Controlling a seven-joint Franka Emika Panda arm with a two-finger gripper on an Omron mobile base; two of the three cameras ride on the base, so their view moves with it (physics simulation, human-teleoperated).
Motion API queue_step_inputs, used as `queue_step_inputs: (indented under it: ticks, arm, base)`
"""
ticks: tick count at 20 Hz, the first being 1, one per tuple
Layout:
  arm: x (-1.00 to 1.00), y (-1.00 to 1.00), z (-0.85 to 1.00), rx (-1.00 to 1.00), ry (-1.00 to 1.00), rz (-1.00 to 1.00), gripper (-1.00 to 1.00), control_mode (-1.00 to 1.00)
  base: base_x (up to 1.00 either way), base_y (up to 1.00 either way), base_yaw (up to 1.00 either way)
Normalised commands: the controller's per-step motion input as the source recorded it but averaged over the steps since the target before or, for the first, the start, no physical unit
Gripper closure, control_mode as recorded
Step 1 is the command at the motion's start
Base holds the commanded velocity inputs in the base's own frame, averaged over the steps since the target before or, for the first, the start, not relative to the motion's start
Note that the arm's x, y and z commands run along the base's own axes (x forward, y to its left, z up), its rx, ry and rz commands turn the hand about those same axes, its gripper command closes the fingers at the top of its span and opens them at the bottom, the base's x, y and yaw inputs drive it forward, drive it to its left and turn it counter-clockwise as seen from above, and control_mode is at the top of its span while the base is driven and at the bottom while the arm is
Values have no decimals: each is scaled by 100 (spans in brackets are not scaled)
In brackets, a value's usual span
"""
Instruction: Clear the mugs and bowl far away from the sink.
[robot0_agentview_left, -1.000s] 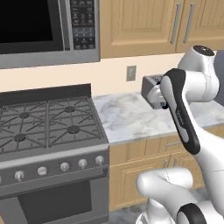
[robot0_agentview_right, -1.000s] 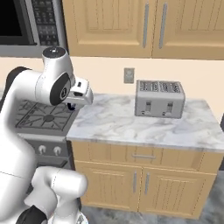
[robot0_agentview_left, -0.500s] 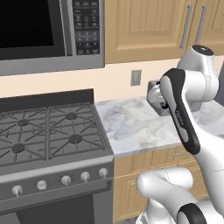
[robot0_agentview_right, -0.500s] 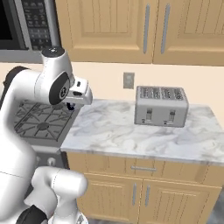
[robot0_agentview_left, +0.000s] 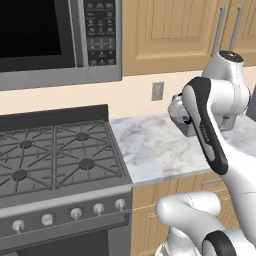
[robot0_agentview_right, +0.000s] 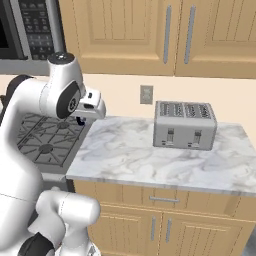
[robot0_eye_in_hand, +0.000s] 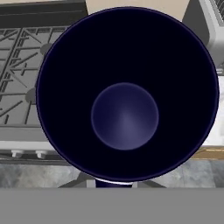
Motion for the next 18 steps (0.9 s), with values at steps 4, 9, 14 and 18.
queue_step_inputs:
  ticks: [4,9,14,18]
  arm:
    - [0,-1,-37,0,-4,0,100,-100]
    - [2,0,-51,0,-7,0,100,-100]
    - [20,0,-47,0,-3,0,100,-100]
    - [26,0,-51,0,-2,0,100,-100]
  base:
    - [0,0,0]
    - [0,0,0]
    - [0,0,0]
    - [0,0,0]
